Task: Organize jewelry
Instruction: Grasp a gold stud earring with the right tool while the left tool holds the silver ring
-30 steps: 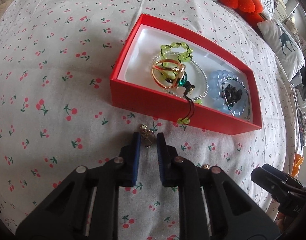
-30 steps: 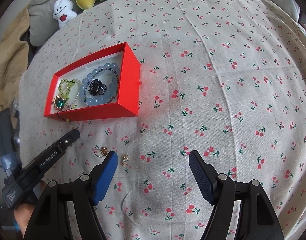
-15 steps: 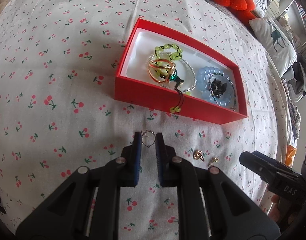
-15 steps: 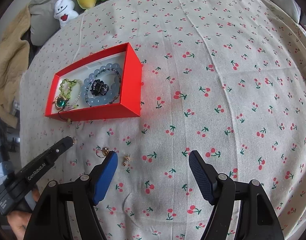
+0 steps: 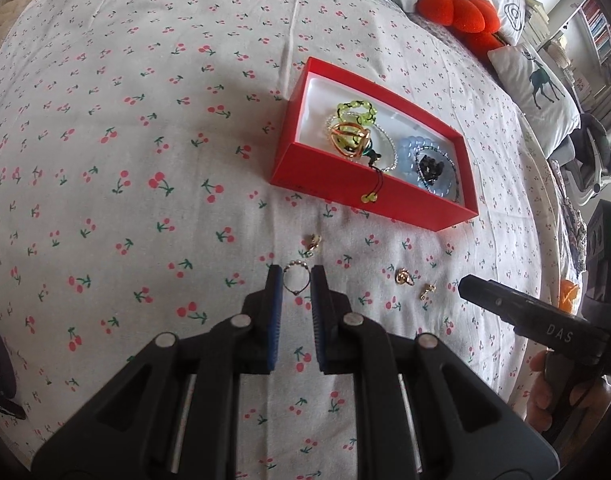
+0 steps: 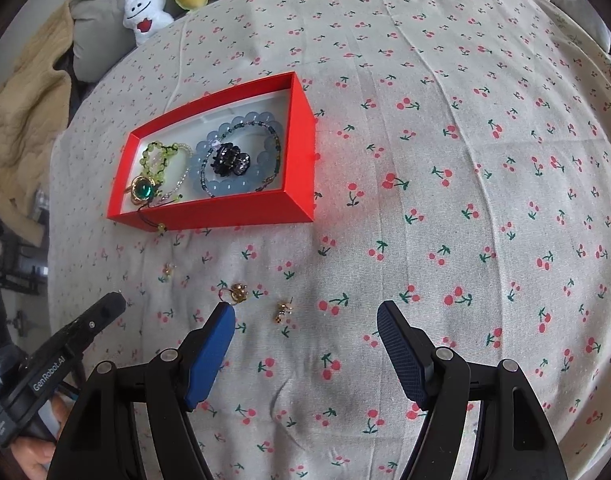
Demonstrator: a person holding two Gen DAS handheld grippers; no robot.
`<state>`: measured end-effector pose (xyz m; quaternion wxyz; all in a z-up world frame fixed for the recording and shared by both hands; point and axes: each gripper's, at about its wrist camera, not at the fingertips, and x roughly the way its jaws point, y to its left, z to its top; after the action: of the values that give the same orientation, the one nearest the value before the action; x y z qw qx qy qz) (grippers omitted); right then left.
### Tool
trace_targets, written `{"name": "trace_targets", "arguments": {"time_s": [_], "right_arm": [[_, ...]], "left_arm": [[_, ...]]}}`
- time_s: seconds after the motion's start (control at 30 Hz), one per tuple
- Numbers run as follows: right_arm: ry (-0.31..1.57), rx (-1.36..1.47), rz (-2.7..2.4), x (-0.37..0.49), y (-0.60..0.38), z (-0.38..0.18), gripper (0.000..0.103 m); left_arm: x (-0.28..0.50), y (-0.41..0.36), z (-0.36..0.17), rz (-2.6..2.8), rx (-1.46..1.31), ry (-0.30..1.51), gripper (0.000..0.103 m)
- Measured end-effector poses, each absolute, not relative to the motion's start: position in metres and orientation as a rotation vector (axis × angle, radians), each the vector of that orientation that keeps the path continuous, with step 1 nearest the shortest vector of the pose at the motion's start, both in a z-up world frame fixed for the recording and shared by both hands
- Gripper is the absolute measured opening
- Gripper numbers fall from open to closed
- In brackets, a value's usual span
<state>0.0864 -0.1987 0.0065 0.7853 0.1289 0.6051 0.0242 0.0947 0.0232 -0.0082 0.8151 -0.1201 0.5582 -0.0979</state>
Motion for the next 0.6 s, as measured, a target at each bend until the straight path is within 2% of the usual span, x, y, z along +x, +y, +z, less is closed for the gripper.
{"name": "trace_targets", "arguments": {"time_s": [0.13,0.2,0.27,0.37,0.6], "right_arm": [[1.309,0.269,0.111,0.089,-0.181,0.005,0.073],[1.318,0.287,0.144,0.092,-0.173,0.002,0.064],[1.336,0.304,0.167,0.095,-0.166,-0.003,0.051],[1.345,0.293,0.172,0.100,-0.155,-0.008,0.041],[1.346,0.229,0.121,0.109,-0.141,-0.021,0.031]], "left_arm": [[0.089,0.031,-0.012,-0.194,-0.245,1.203,0.015],[0.087,0.032,-0.014,-0.190,-0.238,1.210,0.015],[0.086,0.031,-0.016,-0.190,-0.233,1.215,0.015],[0.084,0.032,-0.017,-0.191,-0.225,1.218,0.015],[0.083,0.029,-0.021,-0.193,-0.202,1.227,0.015]]}}
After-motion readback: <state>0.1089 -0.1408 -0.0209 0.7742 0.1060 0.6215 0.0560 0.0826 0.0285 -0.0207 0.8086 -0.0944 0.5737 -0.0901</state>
